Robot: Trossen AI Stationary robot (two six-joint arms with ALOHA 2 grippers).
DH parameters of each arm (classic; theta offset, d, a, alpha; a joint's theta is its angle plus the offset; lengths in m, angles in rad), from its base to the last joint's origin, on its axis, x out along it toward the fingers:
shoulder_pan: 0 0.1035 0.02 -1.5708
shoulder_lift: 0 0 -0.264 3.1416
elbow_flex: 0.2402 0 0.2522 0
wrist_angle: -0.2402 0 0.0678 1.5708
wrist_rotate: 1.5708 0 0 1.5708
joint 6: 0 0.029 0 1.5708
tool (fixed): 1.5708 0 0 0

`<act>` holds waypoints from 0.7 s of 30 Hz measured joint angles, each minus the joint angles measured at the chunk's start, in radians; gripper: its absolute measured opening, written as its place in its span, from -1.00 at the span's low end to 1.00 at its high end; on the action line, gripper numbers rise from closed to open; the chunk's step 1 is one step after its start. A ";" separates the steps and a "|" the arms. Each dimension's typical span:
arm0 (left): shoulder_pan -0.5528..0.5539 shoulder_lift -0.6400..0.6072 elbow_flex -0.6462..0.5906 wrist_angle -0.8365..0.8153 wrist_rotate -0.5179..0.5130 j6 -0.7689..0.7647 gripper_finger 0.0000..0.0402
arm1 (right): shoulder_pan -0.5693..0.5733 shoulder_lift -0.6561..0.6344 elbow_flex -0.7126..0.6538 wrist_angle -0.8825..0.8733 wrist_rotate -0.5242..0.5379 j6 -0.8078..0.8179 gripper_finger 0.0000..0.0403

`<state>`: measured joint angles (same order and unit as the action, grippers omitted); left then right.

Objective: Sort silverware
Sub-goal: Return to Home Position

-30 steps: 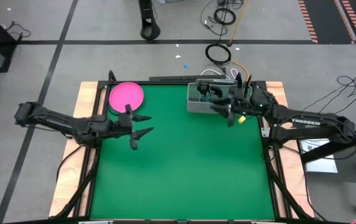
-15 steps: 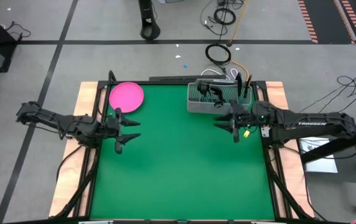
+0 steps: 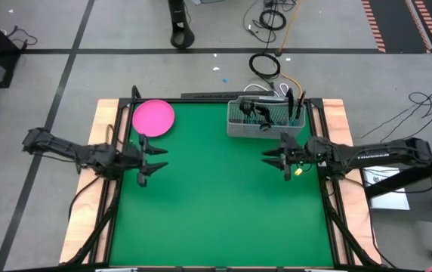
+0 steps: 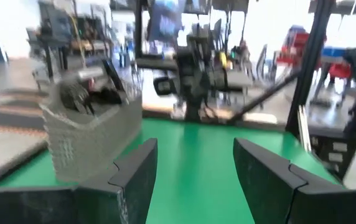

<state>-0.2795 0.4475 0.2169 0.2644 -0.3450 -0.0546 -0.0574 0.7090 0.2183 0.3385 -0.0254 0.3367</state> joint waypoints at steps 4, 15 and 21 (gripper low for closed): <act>0.015 -0.148 -0.027 -0.050 0.004 0.008 0.06 | -0.002 -0.090 -0.038 -0.004 0.002 -0.001 -0.39; 0.026 -0.401 -0.111 -0.116 0.045 -0.009 0.06 | -0.022 -0.337 -0.174 -0.052 0.001 -0.010 -0.39; 0.031 -0.447 -0.111 -0.175 0.049 -0.011 0.06 | -0.045 -0.431 -0.193 -0.163 -0.006 -0.004 -0.39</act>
<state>-0.2485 0.0004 0.1059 0.0893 -0.2964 -0.0658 -0.1021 0.2777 0.0250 0.1759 -0.0315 0.3328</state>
